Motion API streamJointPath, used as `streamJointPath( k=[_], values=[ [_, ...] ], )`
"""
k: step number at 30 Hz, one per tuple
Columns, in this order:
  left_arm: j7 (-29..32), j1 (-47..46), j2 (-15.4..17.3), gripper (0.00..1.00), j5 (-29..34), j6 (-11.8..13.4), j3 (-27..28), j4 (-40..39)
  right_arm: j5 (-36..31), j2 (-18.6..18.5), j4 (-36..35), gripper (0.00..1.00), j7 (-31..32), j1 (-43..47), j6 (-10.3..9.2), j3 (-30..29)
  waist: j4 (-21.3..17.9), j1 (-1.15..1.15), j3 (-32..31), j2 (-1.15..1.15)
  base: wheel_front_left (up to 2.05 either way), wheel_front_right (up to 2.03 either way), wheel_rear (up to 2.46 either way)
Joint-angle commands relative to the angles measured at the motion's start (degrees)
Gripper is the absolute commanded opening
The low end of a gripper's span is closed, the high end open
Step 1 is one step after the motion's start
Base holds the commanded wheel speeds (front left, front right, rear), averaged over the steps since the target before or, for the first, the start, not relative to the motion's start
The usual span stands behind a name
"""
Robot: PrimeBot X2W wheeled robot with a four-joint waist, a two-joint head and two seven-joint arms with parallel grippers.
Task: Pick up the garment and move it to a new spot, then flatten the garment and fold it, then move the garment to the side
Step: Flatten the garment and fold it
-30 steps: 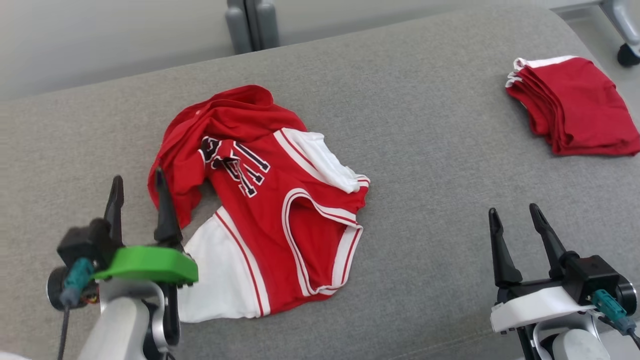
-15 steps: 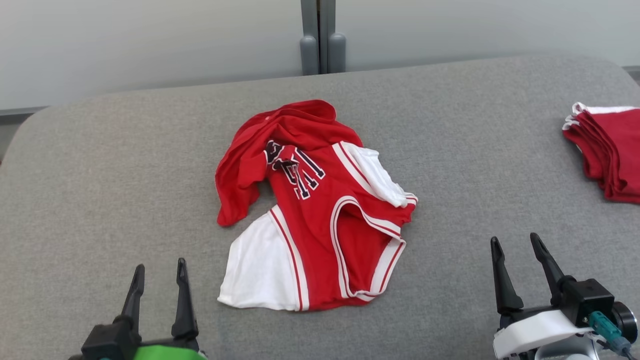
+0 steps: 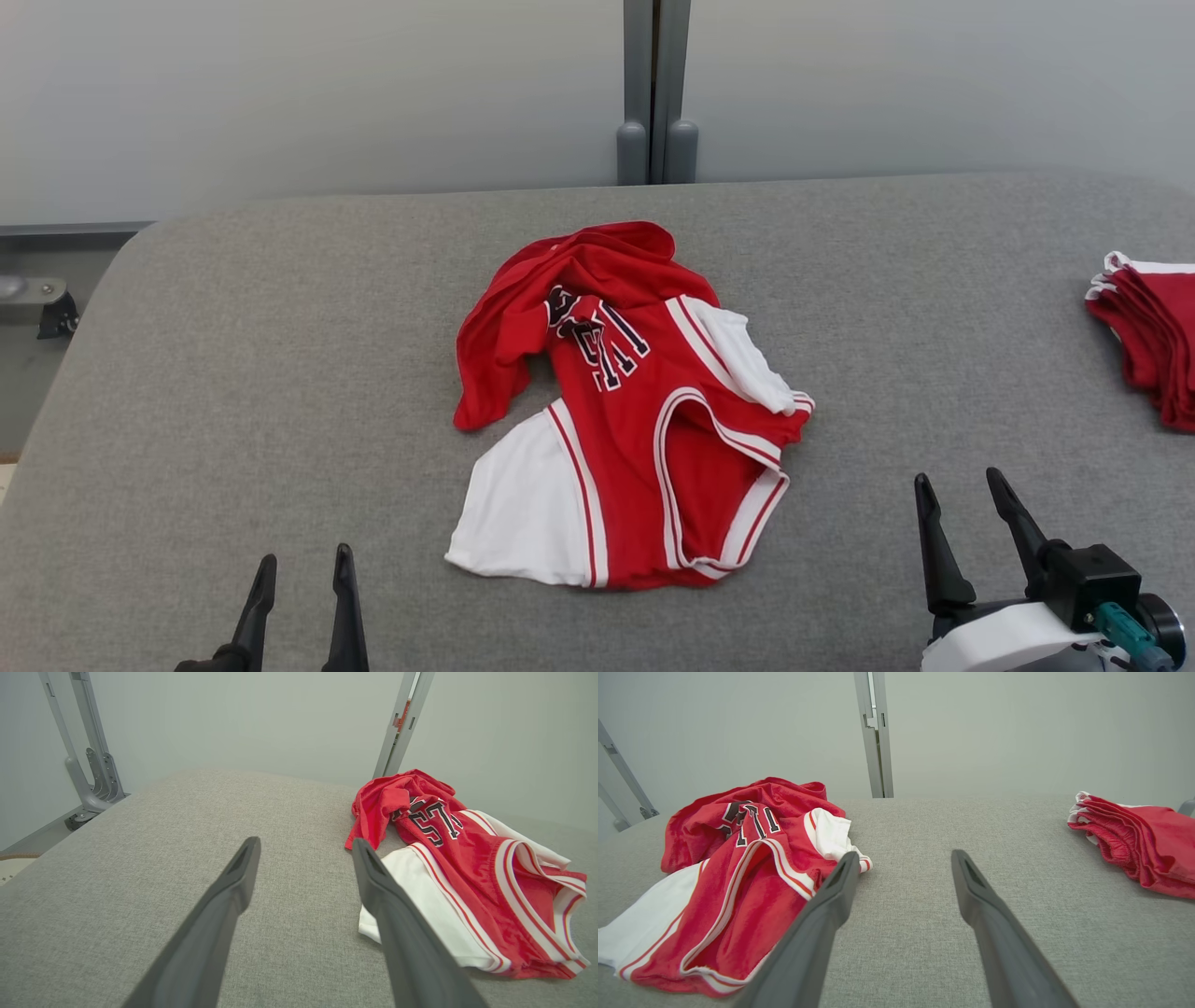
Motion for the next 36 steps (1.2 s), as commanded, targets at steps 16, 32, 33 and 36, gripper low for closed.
streamJointPath(
  k=[16, 32, 33, 36],
  values=[
    [0.0, -2.1, 0.0, 1.00, -1.0, 0.7, -0.8, -0.9, 0.9, -0.1, 0.1, 1.00, 4.3, -11.9, -0.10, 19.8, 1.1, 0.00, 1.4, 0.00, 0.00, 0.00, 0.00],
    [0.0, -7.9, 0.0, 1.00, -6.6, 1.8, -5.7, -4.3, 12.7, -14.1, 8.7, 1.00, 36.4, -37.4, -0.10, 60.1, 9.4, 0.00, 6.3, 0.00, 0.00, 0.00, 0.00],
    [0.0, -8.2, 0.0, 1.00, -7.2, 1.9, -6.0, -4.7, 13.8, -14.6, 9.0, 1.00, 37.0, -37.9, -0.11, 61.2, 9.9, 0.00, 6.7, 0.00, 0.00, 0.00, 0.00],
    [0.0, -9.2, 0.0, 1.00, -8.2, 2.4, -7.1, -5.9, 15.9, -16.3, 10.5, 1.00, 38.5, -39.8, -0.11, 64.6, 11.3, 0.00, 7.9, 0.00, 0.00, 0.00, 0.00]
  ],
)
